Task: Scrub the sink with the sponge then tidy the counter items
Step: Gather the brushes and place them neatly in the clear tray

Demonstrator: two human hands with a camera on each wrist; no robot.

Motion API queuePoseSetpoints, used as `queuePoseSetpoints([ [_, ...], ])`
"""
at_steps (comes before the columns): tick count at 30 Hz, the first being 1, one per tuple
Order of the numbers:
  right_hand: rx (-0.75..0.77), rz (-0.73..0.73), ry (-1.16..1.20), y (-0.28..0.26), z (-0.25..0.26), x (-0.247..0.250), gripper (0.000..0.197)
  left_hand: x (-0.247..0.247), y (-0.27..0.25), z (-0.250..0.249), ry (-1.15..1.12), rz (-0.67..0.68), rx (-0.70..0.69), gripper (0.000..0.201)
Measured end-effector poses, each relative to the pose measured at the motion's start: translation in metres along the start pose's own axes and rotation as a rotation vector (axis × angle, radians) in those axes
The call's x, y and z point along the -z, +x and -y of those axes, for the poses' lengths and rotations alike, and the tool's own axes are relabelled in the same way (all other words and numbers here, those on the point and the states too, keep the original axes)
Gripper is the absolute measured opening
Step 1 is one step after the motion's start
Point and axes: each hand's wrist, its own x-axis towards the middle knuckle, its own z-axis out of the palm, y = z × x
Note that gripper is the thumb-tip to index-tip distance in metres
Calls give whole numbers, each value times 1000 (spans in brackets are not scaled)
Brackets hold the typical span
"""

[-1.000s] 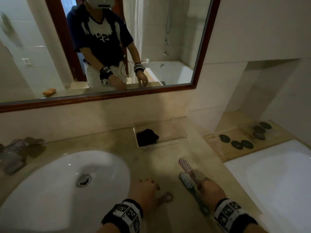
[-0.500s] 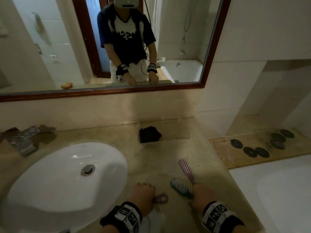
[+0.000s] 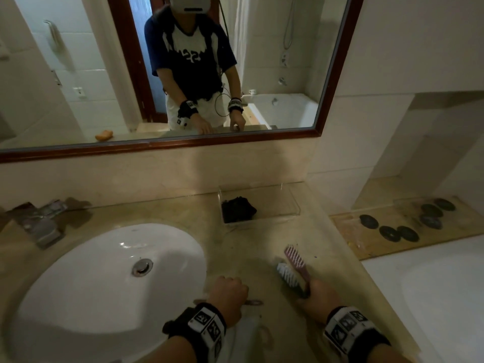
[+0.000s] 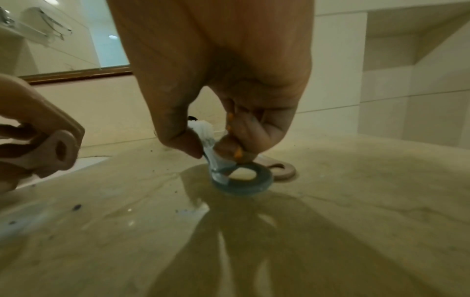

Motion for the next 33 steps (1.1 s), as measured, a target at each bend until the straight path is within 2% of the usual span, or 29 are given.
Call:
queuePoseSetpoints([
  [1, -3, -20, 16, -4, 4, 0, 24, 1, -1, 3, -4, 0, 0, 26],
  [2, -4, -45, 28, -7, 7, -1, 23, 1, -3, 6, -14, -4, 2, 26],
  [7, -45, -100, 27, -10, 23, -12, 45, 10, -14, 25, -63, -87, -26, 31],
  [11, -45, -118, 20, -2, 35, -14, 48, 22, -13, 45, -132, -200, -66, 32],
  [14, 4, -182, 92, 12, 43, -12, 68, 30, -7, 56, -235, -313, -103, 42],
  [15, 4, -212, 111, 18, 45, -9, 65, 34, -4, 59, -276, -349, -119, 44],
  [18, 5, -291, 154, 36, 52, 4, 32, 46, 9, 66, -343, -398, -181, 56],
  [20, 8, -359, 223, 48, 55, 19, 30, 56, 22, 66, -337, -402, -194, 74],
  [23, 36, -440, 323, 68, 57, 45, 30, 71, 49, 65, -362, -334, -142, 72],
  [26, 186, -418, 319, 95, 54, 70, 23, 85, 87, 67, -416, -284, -117, 81],
  [28, 246, -415, 346, 117, 51, 85, 31, 91, 114, 69, -417, -273, -110, 84],
  [30, 267, -422, 372, 139, 52, 97, 33, 98, 138, 71, -356, -274, -113, 74],
  [33, 307, -357, 434, 169, 58, 107, 31, 106, 166, 73, -307, -269, -124, 59],
])
